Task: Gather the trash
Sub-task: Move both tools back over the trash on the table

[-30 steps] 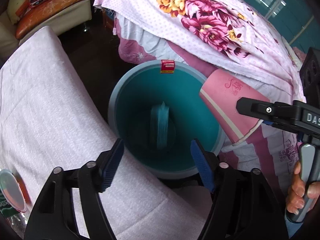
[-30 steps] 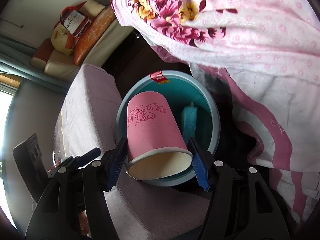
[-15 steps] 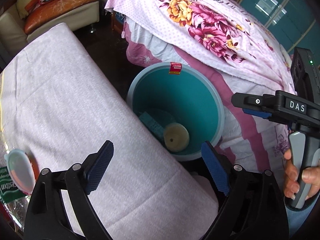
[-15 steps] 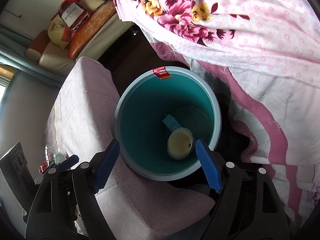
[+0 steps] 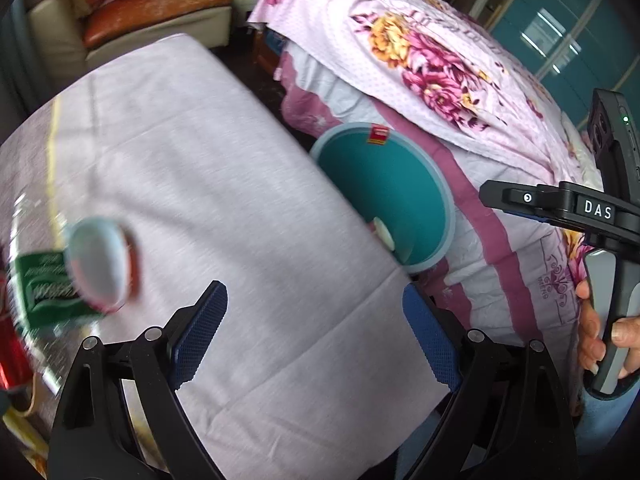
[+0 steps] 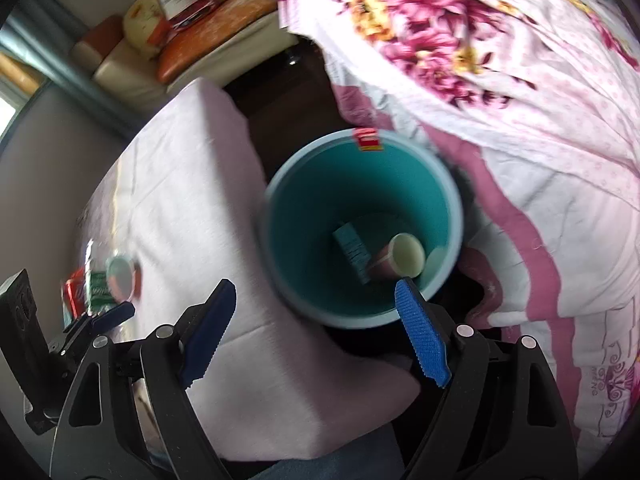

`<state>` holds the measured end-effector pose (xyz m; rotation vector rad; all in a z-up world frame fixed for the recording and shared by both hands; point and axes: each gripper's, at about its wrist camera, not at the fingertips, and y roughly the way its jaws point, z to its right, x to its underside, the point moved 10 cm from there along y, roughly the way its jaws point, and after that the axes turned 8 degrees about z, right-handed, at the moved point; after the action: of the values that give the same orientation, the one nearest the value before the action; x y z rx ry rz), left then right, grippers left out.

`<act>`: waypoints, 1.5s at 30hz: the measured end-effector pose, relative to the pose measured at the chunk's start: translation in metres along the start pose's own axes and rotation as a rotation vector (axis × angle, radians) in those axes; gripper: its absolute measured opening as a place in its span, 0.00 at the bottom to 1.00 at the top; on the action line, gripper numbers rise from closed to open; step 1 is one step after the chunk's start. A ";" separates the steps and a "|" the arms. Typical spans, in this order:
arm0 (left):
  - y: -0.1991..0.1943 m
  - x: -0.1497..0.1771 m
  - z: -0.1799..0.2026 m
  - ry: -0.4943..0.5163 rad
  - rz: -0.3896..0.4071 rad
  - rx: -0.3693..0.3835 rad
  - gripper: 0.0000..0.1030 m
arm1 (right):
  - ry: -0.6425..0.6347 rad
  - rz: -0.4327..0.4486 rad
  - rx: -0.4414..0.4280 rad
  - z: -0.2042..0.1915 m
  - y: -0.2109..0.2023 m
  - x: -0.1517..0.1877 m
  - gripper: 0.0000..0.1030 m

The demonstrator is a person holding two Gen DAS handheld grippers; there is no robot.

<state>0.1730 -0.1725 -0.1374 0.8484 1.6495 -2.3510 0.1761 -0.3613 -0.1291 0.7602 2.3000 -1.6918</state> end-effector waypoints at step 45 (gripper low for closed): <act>-0.107 0.220 -0.119 -0.066 -0.155 -0.049 0.56 | -0.343 -0.405 -0.294 -0.213 -0.001 0.191 0.50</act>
<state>-0.0122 0.0188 -0.1936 0.6484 1.7979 -2.3980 0.0443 -0.1072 -0.1414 -0.0574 2.4731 -1.4238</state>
